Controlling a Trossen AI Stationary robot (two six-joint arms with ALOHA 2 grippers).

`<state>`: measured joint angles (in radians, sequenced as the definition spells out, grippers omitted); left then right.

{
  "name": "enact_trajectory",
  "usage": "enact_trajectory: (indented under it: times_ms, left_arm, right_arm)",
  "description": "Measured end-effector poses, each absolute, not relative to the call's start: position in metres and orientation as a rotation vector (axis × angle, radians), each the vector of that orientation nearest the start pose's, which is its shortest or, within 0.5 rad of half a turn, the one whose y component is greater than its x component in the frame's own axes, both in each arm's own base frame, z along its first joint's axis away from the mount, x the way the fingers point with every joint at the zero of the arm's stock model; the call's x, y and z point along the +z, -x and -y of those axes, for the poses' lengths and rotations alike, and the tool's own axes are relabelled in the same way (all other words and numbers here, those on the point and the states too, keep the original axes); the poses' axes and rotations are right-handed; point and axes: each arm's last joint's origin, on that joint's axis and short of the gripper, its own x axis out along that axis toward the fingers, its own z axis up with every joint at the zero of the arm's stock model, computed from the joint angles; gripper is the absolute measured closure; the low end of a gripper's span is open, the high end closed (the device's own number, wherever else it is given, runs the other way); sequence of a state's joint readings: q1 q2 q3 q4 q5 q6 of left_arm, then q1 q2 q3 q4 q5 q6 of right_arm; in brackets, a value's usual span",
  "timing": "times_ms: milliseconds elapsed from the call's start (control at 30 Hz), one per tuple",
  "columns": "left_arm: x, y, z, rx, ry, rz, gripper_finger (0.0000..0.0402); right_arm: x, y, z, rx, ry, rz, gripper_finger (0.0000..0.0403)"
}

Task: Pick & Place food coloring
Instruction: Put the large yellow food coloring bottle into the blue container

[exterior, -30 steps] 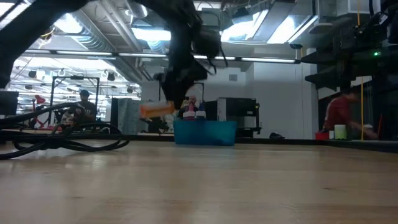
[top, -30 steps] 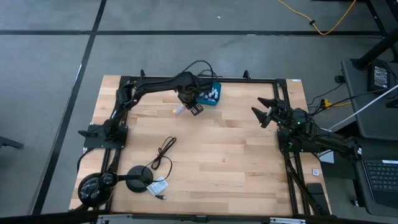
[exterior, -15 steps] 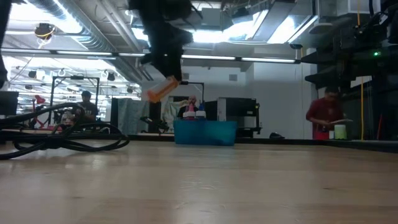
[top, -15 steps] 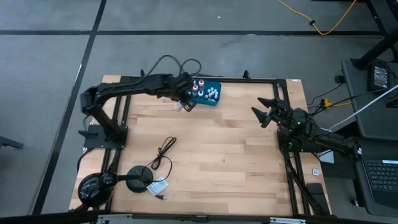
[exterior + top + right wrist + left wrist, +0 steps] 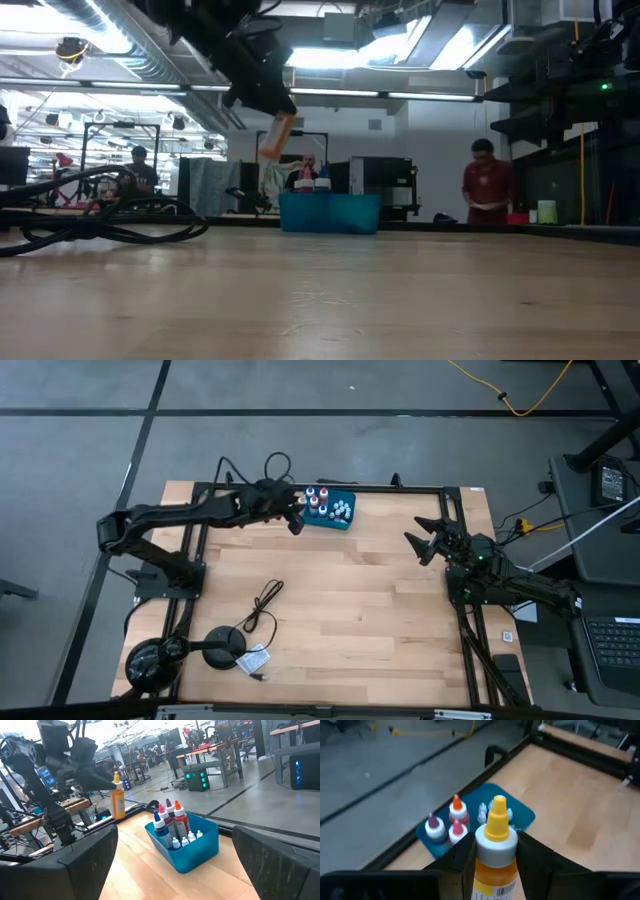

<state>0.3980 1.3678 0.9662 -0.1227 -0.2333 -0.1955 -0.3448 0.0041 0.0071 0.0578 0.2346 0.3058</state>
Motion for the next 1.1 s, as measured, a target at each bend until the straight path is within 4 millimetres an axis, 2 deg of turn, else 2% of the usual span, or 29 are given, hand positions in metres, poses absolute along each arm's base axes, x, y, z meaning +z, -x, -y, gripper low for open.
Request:
enact_trajectory:
  times_ms: [267, 433, 667, 867, 1100]
  left_arm:
    - [0.253, -0.265, -0.134, 0.697, 0.138, -0.287, 0.0292]
    - [0.235, -0.260, -0.144, 0.682, 0.154, -0.270, 0.0292]
    - [0.221, -0.271, -0.152, 0.625, 0.130, -0.241, 0.0292]
    - [0.201, -0.279, -0.157, 0.627, 0.138, -0.276, 0.0292]
    - [0.188, -0.285, -0.164, 0.637, 0.133, -0.257, 0.0292]
  right_arm:
    - [0.171, -0.089, 0.039, -0.565, -0.294, 0.149, 0.0011]
    - [0.171, -0.089, 0.039, -0.565, -0.294, 0.150, 0.0011]
    - [0.171, -0.089, 0.039, -0.565, -0.294, 0.150, 0.0011]
    - [0.171, -0.089, 0.039, -0.565, -0.294, 0.149, 0.0011]
    - [0.171, -0.089, 0.039, -0.565, -0.294, 0.149, 0.0011]
